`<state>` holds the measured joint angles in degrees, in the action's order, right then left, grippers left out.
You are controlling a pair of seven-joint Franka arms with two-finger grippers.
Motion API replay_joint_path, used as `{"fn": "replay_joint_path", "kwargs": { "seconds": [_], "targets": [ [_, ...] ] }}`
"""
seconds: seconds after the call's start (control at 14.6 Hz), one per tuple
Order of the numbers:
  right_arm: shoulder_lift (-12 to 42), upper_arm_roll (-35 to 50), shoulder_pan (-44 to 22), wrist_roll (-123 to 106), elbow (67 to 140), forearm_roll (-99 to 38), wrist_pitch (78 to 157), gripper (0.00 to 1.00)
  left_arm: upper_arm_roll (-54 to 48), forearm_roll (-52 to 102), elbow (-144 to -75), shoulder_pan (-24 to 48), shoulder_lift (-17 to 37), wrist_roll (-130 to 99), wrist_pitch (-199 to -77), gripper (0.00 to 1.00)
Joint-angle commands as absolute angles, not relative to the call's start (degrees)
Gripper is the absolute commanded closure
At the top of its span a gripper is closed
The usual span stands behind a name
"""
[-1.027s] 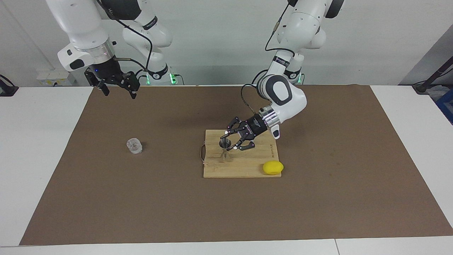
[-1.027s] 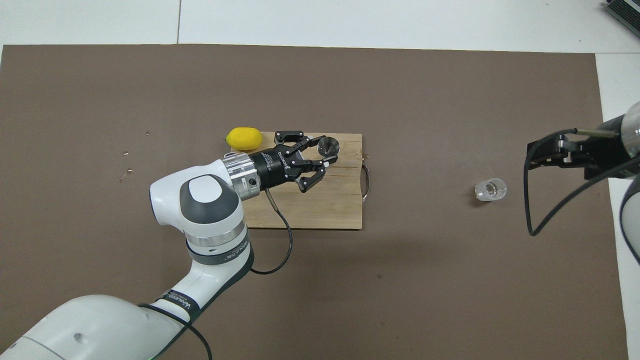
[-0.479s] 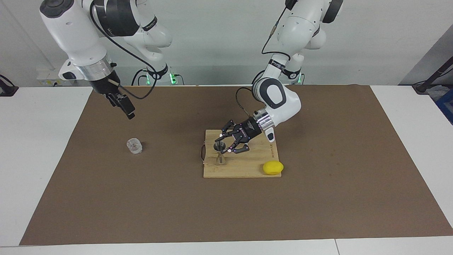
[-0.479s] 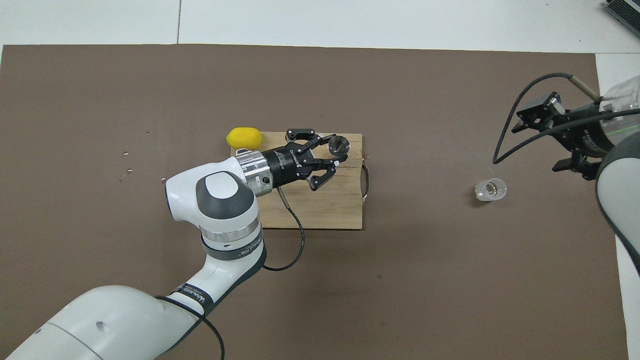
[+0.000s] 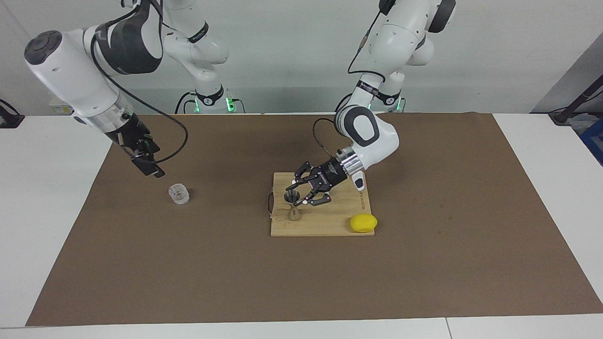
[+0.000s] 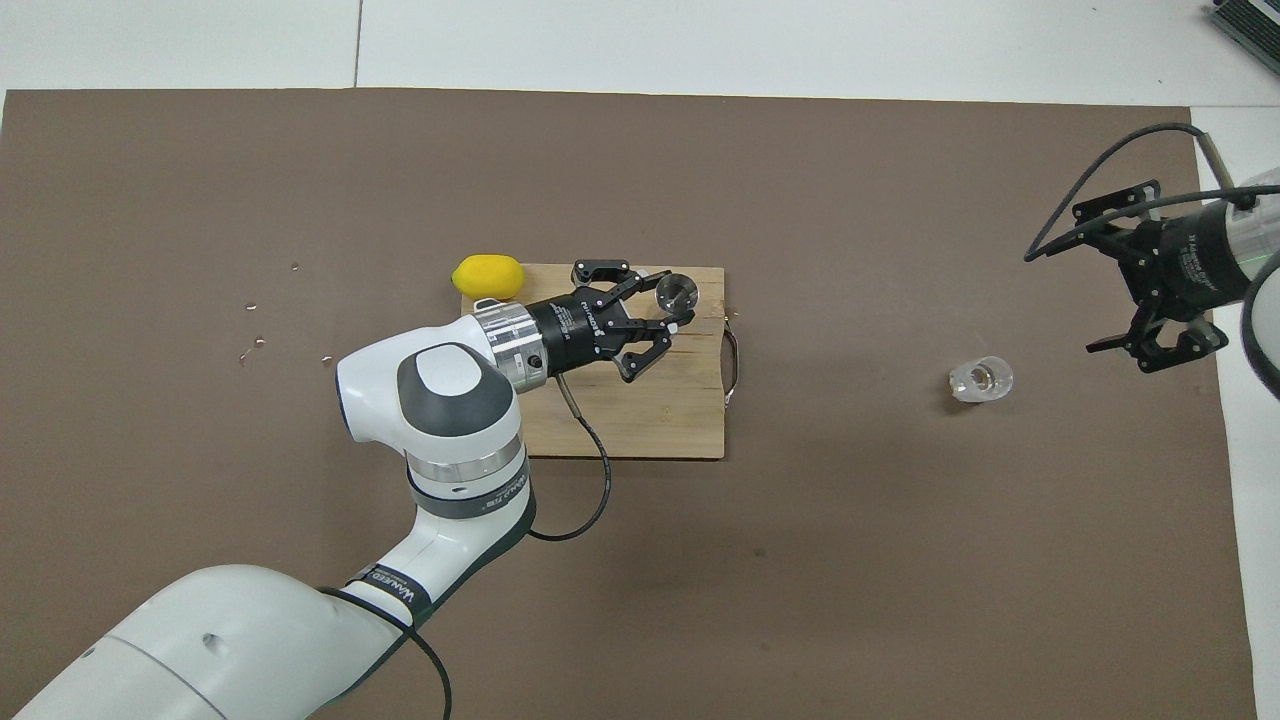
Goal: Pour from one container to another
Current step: 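Lower the cup onto the board while the right gripper opens and rises, then retract the left gripper while the right gripper approaches the clear glass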
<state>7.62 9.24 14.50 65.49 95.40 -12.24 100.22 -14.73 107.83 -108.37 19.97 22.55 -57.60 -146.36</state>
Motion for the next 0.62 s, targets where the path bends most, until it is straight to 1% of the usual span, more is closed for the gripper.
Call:
{"fn": "replay_joint_path", "kwargs": {
  "seconds": [0.0, 0.07, 0.14, 0.21, 0.27, 0.55],
  "targets": [
    [10.9, 9.8, 17.6, 70.6, 96.0, -16.8, 101.7, 0.0, -13.9, 109.4, -107.1, 21.3, 23.7, -55.7, -147.7, 1.0],
    [11.4, 9.8, 18.8, 71.4, 96.7, -17.3, 101.8, 0.0, -13.9, 109.4, -107.1, 21.3, 23.7, -55.5, -147.9, 1.0],
    [11.5, 9.8, 20.1, 72.1, 98.0, -18.4, 102.2, 0.0, -13.9, 109.4, -107.1, 21.3, 23.7, -55.5, -147.9, 0.88],
    [11.4, 9.8, 21.3, 72.1, 99.7, -19.9, 103.3, 0.0, -13.9, 109.4, -107.2, 21.3, 23.7, -55.5, -147.9, 0.27],
    [11.4, 9.8, 22.7, 72.1, 101.8, -21.6, 105.0, 0.0, -13.9, 109.3, -107.2, 21.3, 23.7, -55.5, -147.9, 0.0],
    [10.8, 9.8, 25.8, 71.5, 108.9, -27.6, 110.4, 0.0, -14.0, 108.5, -107.5, 19.6, 22.7, -55.3, -146.2, 0.0]
  ]
}}
